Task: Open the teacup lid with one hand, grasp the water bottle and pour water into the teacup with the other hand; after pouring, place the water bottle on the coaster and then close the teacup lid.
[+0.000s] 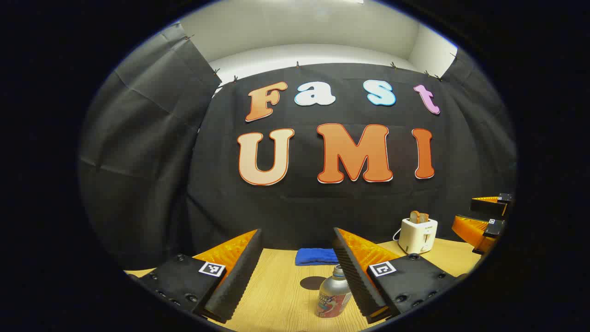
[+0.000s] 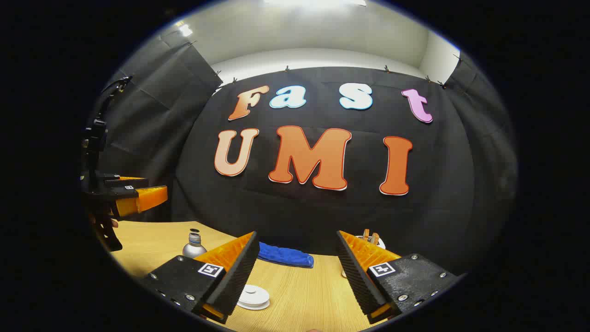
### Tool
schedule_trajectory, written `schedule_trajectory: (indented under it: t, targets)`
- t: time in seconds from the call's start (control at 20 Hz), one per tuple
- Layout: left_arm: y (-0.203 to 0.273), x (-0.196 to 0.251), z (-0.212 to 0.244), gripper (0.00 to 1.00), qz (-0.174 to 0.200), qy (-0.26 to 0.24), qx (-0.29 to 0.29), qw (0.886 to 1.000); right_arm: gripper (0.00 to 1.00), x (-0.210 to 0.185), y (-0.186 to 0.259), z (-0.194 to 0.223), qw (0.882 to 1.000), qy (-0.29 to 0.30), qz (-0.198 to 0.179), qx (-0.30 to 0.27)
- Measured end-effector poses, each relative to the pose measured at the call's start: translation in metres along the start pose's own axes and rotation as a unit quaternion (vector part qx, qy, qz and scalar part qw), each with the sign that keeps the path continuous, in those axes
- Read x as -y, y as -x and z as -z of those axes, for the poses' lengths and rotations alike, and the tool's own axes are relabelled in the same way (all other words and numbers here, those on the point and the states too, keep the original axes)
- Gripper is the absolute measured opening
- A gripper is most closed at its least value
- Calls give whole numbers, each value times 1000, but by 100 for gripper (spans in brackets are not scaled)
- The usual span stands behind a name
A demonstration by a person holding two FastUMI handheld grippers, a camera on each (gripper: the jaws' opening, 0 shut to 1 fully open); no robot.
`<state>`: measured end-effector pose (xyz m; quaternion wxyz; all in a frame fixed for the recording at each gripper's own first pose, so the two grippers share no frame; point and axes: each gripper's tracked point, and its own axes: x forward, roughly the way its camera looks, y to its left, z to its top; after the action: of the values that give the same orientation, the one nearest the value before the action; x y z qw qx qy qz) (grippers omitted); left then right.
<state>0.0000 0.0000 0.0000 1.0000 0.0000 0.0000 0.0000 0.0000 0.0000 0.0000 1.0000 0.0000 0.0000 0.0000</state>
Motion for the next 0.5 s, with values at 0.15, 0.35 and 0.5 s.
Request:
schedule_trajectory:
  t: [0.15,0.35,0.5]
  targets:
    - [2,3,0,100,5,2,1,1000,99,-1,1,-1,1000,0,-2,1]
    - [4,3,2,99,5,0,-2,1000,99,-4,6,4,1000,3,-8,-4]
    - [4,3,3,98,6,-1,-2,1000,99,-6,6,6,1000,5,-11,-6]
